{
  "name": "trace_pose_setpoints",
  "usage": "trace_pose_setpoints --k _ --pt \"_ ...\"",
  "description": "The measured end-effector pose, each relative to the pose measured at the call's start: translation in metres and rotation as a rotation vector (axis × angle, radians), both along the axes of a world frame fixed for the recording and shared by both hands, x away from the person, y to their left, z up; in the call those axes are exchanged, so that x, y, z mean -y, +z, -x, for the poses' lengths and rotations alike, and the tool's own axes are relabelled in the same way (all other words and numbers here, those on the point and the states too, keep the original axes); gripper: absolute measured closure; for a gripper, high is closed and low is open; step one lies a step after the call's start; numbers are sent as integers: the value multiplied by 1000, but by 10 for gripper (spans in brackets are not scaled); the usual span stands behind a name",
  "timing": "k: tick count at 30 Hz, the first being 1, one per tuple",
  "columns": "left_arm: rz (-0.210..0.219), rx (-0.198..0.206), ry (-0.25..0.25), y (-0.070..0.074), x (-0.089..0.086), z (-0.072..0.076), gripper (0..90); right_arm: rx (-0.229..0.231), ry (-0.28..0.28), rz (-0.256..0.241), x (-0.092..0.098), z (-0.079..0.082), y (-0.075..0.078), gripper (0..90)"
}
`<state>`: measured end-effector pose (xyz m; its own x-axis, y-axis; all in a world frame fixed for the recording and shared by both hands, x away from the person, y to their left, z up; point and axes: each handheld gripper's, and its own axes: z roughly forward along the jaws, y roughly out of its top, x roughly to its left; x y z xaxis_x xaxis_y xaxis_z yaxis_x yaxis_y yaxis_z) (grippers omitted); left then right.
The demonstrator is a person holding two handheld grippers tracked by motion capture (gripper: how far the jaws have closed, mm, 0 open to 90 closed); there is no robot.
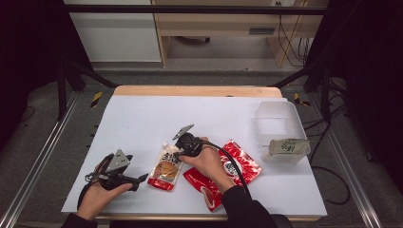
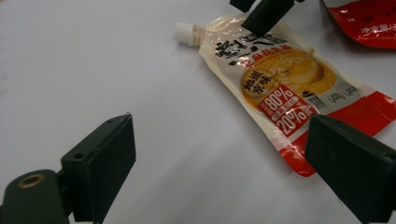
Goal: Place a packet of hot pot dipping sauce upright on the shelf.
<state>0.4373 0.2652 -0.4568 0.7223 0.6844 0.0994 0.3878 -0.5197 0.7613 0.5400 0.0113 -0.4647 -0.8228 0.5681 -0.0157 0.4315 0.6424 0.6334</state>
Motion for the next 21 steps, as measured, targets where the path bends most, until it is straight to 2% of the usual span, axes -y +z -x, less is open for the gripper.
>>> trace_pose_setpoints --k 5,11,14,21 --pt "-12 -9 -21 -2 5 1 90 -17 3 -13 -1 1 1 526" --pt "-15 -5 -14 -3 5 0 91 -56 8 -11 0 1 -1 483" --pt "-15 -6 -9 -2 4 -1 91 -73 3 -11 0 2 -1 483" --pt "-14 -7 -9 -3 4 -1 91 -77 11 5 -1 4 -1 537"
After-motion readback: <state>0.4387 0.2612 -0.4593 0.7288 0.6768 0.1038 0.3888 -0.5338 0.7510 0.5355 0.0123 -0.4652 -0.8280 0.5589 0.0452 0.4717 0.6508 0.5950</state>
